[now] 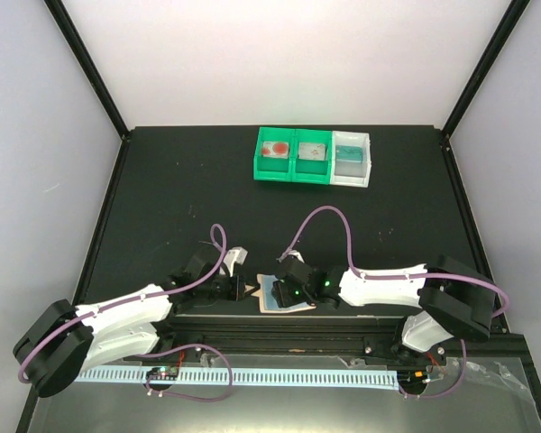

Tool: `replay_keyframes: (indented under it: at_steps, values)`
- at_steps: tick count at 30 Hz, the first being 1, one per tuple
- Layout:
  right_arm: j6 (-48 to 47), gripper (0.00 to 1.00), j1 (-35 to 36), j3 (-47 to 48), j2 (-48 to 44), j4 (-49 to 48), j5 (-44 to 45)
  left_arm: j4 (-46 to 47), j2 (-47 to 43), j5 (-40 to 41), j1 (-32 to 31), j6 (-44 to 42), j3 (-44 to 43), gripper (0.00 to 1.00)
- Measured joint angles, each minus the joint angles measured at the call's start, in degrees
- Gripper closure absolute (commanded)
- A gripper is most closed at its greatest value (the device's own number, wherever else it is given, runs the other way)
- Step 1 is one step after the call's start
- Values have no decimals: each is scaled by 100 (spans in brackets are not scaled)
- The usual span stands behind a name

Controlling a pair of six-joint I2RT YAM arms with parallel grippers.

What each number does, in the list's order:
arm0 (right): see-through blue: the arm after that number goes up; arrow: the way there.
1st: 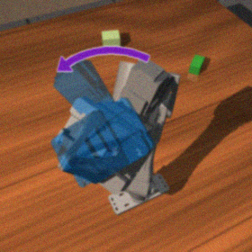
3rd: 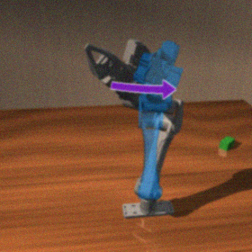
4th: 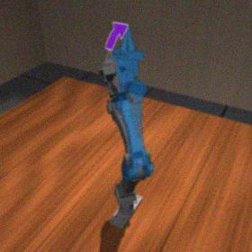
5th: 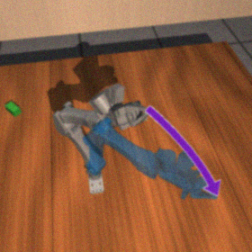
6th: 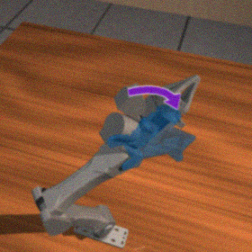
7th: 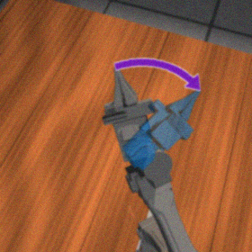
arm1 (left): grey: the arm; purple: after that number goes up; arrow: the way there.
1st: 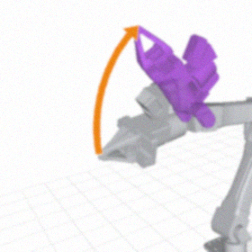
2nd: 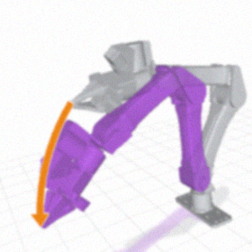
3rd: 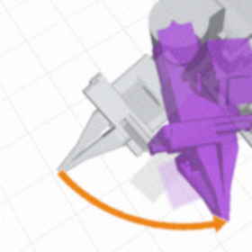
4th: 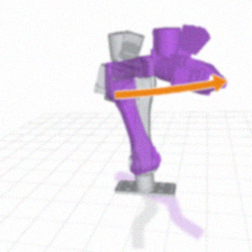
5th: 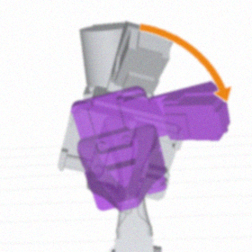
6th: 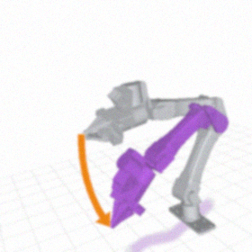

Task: Take the credit cards out of the card holder

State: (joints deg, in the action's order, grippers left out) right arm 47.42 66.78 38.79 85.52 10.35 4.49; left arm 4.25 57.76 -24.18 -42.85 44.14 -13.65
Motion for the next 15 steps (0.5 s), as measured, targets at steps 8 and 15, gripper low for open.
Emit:
replay_keyframes:
  at_steps: [8,15]
  values:
    - [55,42,0,103,4,603,505,-2,-2,4,0,0,0,98]
    - [103,44,0,275,-293,1515,1176,-2,-81,20,0,-2,0,98]
